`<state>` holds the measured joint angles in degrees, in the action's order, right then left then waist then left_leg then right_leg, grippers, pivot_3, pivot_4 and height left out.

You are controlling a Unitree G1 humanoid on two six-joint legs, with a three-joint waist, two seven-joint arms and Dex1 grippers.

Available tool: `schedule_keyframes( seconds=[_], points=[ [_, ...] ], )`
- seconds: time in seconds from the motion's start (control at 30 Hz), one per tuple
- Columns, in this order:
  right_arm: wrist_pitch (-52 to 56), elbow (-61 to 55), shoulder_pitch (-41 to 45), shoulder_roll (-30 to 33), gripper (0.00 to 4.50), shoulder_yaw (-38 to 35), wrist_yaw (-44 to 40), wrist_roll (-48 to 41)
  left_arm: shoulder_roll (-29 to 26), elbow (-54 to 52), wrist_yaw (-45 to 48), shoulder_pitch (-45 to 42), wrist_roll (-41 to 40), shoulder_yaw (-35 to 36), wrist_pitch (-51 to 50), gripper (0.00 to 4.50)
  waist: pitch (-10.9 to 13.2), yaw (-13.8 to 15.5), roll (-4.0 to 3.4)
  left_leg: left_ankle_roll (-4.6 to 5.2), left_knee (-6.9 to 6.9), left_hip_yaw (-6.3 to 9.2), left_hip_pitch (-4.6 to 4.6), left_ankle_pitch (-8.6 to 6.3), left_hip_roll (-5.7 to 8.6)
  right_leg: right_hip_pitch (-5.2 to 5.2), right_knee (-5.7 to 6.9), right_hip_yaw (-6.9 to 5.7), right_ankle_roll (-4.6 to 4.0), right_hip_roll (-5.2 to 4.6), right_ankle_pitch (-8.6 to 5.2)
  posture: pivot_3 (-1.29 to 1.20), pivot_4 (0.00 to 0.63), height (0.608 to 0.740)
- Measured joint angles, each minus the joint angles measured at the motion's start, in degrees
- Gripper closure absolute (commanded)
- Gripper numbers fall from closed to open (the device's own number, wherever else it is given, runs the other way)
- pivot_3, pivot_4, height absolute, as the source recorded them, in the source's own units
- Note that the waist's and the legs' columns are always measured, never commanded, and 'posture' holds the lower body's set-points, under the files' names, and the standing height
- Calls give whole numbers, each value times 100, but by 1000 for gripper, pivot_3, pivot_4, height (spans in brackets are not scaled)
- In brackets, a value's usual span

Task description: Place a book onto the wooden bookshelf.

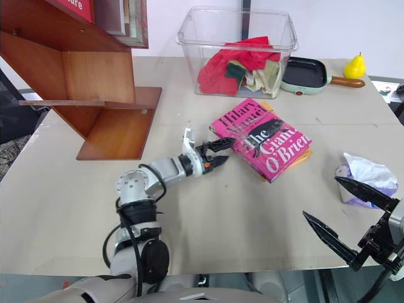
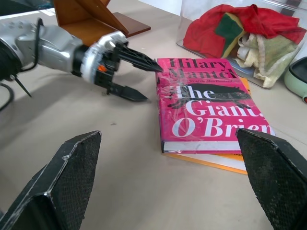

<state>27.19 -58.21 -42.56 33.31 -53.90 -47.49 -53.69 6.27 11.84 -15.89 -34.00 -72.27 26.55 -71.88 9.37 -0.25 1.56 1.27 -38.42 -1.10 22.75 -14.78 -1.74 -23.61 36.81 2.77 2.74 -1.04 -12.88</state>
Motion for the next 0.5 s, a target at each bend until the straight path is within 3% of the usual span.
schedule_keyframes(
  seconds=[0.33,0.5],
  points=[
    [-252,-48,-415,240,51,-304,242,-357,178,893,360,-337,194,-162,1011,0,-21,109,10,0,-1,12,-2,0,15,1,-4,1,9,-2,-8,0,150,740],
    [-512,-54,-628,224,0,-92,398,-279,171,1506,844,-625,474,-248,1386,2180,-28,130,8,1,-3,21,3,0,32,4,-5,9,12,-12,-9,0,150,740]
  ],
)
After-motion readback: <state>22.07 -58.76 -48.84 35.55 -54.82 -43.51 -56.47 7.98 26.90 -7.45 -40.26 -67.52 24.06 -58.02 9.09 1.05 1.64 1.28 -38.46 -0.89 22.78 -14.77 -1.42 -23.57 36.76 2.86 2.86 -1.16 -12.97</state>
